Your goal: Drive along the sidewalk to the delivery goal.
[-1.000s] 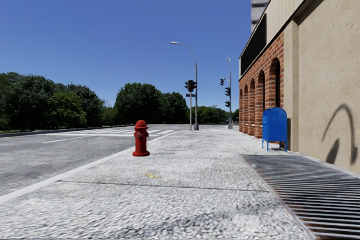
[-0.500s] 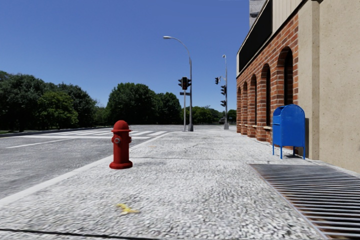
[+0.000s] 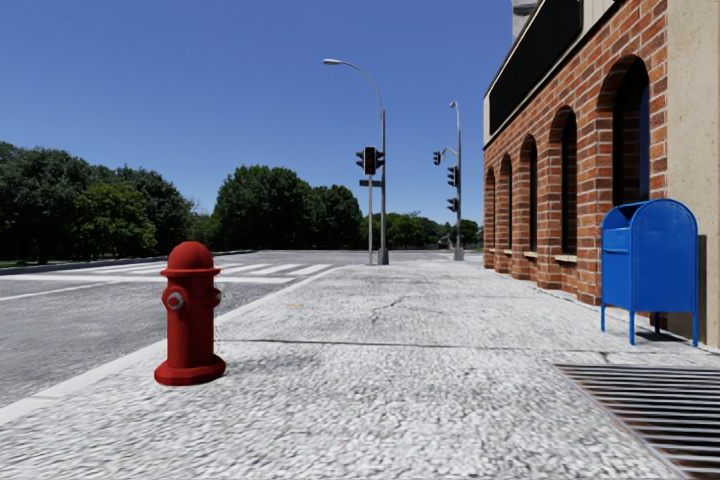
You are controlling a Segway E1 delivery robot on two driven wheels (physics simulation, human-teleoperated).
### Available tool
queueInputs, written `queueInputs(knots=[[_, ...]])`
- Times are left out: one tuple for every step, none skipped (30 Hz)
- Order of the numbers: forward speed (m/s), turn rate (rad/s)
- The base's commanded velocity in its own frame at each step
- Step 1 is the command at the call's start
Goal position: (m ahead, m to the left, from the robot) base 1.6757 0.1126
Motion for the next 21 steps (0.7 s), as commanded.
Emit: queueInputs(knots=[[2.00,-0.95],[2.00,-1.20],[2.00,-1.20],[2.00,-1.20],[2.00,-0.49],[2.00,-0.49],[2.00,0.00],[2.00,0.00],[2.00,0.00],[1.92,0.00],[1.80,0.00],[1.63,0.00],[1.36,0.00],[1.36,0.00],[1.08,0.00],[0.59,0.00],[0.59,0.00],[0.25,0.00],[0.00,0.00],[0.00,0.00],[0.00,0.00]])
